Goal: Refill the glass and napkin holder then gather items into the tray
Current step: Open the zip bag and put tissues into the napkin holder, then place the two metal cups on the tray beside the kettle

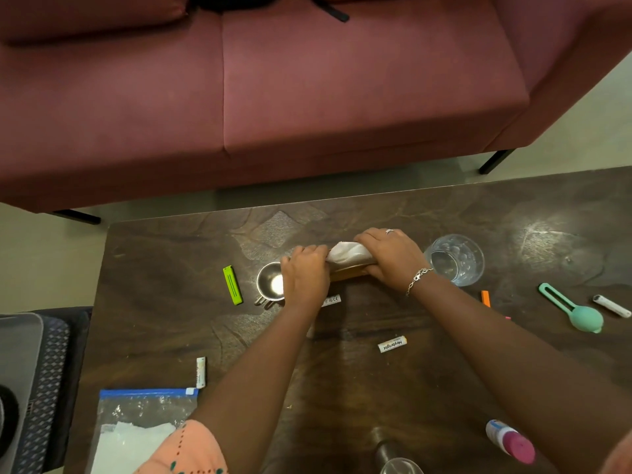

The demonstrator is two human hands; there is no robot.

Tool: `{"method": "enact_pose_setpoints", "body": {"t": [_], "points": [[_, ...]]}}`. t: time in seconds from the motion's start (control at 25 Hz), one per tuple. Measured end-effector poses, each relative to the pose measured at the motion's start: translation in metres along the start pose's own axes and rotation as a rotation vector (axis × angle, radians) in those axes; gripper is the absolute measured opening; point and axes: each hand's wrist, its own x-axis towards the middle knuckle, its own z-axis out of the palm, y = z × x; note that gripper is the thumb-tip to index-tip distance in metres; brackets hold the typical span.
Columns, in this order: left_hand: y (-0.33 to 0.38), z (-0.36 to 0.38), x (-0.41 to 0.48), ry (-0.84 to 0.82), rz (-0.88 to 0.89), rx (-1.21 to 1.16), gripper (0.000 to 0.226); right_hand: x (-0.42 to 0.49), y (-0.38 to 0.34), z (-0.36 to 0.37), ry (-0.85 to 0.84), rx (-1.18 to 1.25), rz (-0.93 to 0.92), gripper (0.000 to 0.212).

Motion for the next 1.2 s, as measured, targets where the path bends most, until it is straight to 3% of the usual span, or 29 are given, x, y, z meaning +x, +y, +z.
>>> {"method": "enact_pose_setpoints", "body": {"t": [0.24,0.44,0.64,0.8,1.2], "points": [[0.014,0.004,0.019,-0.01,0.019,-0.025,0.018,0.004,0.019,-0.001,-0.004,0.013,0.065,0.049],[0.005,0.013,0.006,0.069,-0.02,-0.051,0.033,0.007,0.024,0.002,-0.009,0.021,0.082,0.052],[0.0,0.009,-0.007,0.135,0.014,-0.094,0.032,0.007,0.024,0.003,0.004,0.022,0.087,0.059],[-0.002,0.006,-0.033,0.233,0.065,-0.138,0.025,-0.007,0.014,-0.006,0.111,0.047,0.09,0.067],[-0.047,-0.016,-0.113,0.12,0.02,-0.279,0.017,-0.096,-0.046,-0.016,0.418,0.17,0.12,0.053]]}}
